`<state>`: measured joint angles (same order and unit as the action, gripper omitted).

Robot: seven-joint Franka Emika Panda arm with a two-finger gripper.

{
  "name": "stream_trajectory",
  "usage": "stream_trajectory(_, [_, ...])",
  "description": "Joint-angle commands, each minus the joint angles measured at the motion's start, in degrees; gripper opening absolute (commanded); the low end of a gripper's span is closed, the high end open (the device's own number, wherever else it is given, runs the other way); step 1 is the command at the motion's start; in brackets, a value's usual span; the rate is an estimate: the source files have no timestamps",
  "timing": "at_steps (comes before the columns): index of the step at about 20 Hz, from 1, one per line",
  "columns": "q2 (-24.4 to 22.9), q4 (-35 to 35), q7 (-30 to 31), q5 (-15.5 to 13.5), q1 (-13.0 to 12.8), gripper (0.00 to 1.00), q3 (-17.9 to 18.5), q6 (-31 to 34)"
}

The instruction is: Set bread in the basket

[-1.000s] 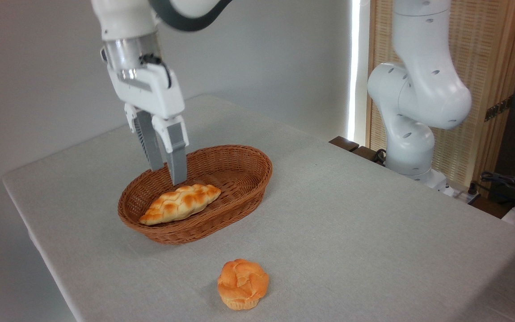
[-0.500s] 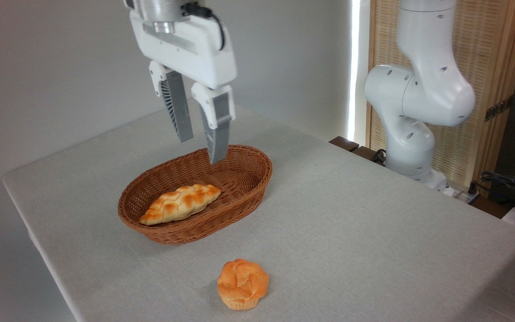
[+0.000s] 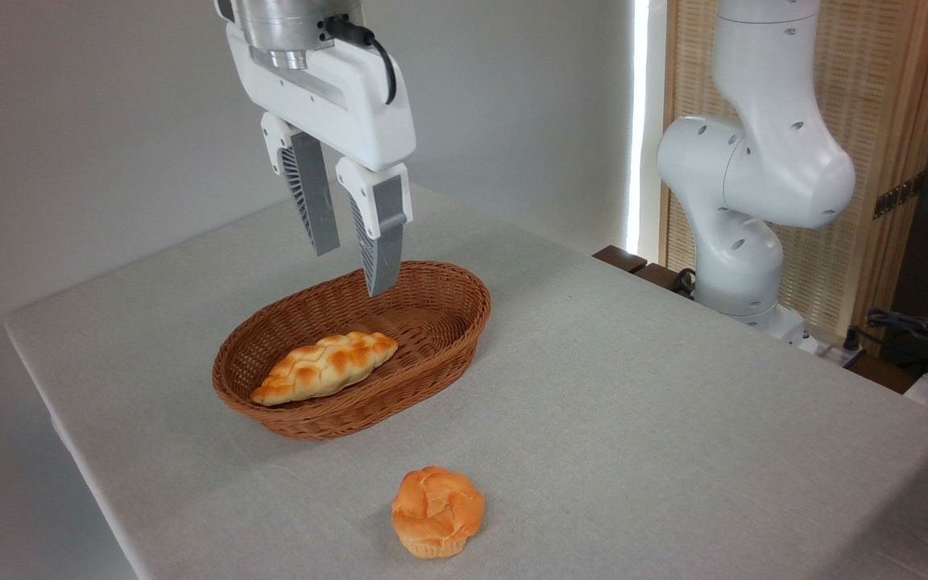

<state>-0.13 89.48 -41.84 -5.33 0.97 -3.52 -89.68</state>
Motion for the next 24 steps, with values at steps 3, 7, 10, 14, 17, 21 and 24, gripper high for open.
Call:
stream_trajectory(3, [1.10, -1.24, 2.82, 2.68, -3.42, 1.00, -0.18, 1.35])
stream_trajectory(7, [1.28, -1.33, 1.85, 3.31, -3.70, 1.00, 1.14, 1.35])
stream_trajectory(10, [1.10, -1.33, -0.08, 3.31, -3.87, 1.00, 2.55, 1.27])
stream_trajectory(14, [1.36, -0.80, -0.52, 3.48, -3.87, 1.00, 2.64, -0.92])
stream_trajectory(17, [1.36, -0.28, -0.61, 3.48, -3.87, 1.00, 2.64, -2.77])
stream_trajectory(21, [1.36, -0.19, -0.61, 3.57, -3.61, 1.00, 2.64, -2.52])
stream_trajectory(24, [1.28, -0.19, -0.61, 3.57, -3.43, 1.00, 2.64, -2.25])
